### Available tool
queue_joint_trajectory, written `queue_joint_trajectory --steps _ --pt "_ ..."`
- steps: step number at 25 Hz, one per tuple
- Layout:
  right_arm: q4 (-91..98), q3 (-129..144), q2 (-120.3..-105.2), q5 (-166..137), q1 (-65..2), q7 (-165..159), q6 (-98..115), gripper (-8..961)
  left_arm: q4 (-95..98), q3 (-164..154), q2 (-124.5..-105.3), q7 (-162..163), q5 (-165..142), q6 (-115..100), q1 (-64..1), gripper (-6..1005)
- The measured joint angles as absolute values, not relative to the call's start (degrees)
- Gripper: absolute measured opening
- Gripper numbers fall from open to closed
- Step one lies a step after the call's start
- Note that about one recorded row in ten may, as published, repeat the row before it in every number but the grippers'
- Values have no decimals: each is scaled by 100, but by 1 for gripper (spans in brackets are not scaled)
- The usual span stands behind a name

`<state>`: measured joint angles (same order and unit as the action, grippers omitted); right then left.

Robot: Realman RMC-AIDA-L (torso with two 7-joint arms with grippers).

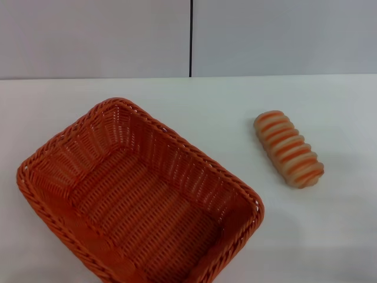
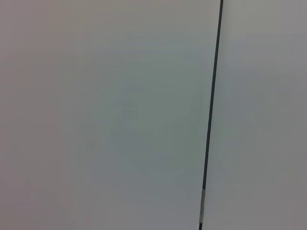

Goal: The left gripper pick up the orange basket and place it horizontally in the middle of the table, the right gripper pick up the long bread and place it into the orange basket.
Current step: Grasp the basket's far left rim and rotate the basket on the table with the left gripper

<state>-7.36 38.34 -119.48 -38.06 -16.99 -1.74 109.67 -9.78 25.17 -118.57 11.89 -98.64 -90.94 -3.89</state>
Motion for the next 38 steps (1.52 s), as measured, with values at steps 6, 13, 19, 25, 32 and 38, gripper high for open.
queue_joint_trajectory --steps 6,13,19,25,32,38 --pt "-717 3756 -11945 -3805 -1758 -191 10820 558 -1019 2504 -11859 1192 -9854 -8993 -425 839" --pt "-703 3666 -11938 -3805 -1755 -201 10817 559 -1023 2526 -11861 1200 -9852 -8958 -433 839" --pt "-703 3598 -11938 -3805 -1736 -202 10776 559 -1028 2524 -11863 1197 -9857 -8989 -465 838" --pt "-703 3586 -11935 -3805 -1705 -202 10805 559 -1034 2422 -11855 1380 -9896 -9158 -484 837" --pt "-645 3548 -11931 -3805 -1667 -204 10774 560 -313 2132 -11788 2565 -9976 -10100 -512 837" --pt "-641 3520 -11927 -3805 -1686 -206 10715 558 1893 1242 -11782 5417 -9979 -10385 -838 836"
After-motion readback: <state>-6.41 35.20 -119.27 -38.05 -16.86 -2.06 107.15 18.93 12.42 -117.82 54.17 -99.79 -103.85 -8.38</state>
